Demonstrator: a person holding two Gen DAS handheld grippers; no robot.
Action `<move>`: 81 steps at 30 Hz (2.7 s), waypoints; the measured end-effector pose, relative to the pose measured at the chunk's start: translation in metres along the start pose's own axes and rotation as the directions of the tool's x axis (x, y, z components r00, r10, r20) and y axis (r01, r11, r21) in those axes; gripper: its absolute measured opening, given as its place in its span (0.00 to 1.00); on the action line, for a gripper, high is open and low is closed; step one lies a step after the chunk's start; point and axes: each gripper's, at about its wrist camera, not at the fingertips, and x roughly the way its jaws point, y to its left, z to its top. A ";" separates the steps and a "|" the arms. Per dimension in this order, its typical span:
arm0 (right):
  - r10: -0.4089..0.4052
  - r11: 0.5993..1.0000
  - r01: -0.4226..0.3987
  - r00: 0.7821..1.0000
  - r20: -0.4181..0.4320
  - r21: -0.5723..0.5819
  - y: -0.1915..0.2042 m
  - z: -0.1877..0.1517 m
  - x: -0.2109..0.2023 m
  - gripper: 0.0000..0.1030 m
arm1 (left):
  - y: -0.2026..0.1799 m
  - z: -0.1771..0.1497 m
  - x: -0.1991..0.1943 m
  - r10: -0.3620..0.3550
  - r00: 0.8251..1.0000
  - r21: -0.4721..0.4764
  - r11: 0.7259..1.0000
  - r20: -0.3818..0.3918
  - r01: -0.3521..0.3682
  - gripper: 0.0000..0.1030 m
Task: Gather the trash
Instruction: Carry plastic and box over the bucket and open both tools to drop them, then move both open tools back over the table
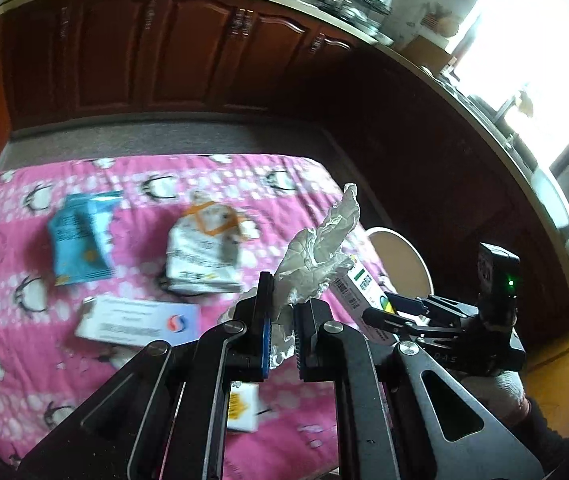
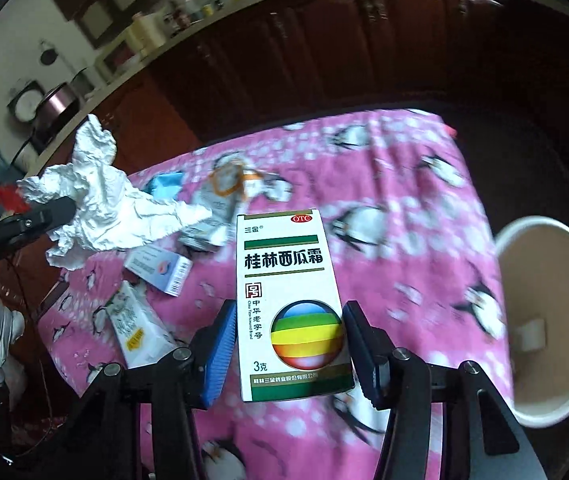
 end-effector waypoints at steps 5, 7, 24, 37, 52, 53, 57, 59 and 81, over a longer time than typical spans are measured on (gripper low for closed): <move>-0.033 0.998 0.030 0.999 0.039 0.057 -0.027 -0.005 -0.023 0.49 | -0.039 0.004 0.022 -0.036 0.999 0.061 0.997 -0.032 0.038 0.06; -0.048 0.995 0.043 0.997 0.055 0.087 -0.041 -0.009 -0.033 0.49 | -0.052 0.005 0.031 -0.044 0.998 0.084 0.995 -0.046 0.048 0.06; -0.242 0.905 0.195 0.967 0.081 0.378 -0.176 -0.041 -0.093 0.49 | -0.165 0.014 0.142 -0.106 0.979 0.200 0.970 -0.172 0.140 0.06; -0.314 0.831 0.273 0.949 0.004 0.485 -0.212 -0.049 -0.063 0.60 | -0.173 0.003 0.192 -0.226 0.942 0.110 0.960 -0.248 0.259 0.62; -0.291 0.865 0.257 0.957 0.013 0.430 -0.184 -0.052 -0.064 0.62 | -0.143 -0.016 0.160 -0.094 0.978 0.165 0.978 -0.188 0.125 0.62; -0.293 0.868 0.258 0.956 0.018 0.425 -0.181 -0.051 -0.065 0.62 | -0.143 -0.014 0.159 -0.083 0.980 0.168 0.979 -0.182 0.114 0.62; -0.301 0.879 0.259 0.952 0.046 0.401 -0.167 -0.046 -0.071 0.62 | -0.136 -0.016 0.149 -0.048 0.988 0.172 0.982 -0.146 0.074 0.62; -0.306 0.886 0.263 0.950 0.056 0.383 -0.160 -0.043 -0.074 0.62 | -0.133 -0.016 0.143 -0.026 0.992 0.175 0.983 -0.121 0.047 0.62; -0.163 0.978 0.152 0.985 0.065 0.142 -0.040 -0.013 -0.039 0.62 | -0.032 -0.028 0.062 0.103 0.994 0.054 0.993 -0.037 -0.101 0.62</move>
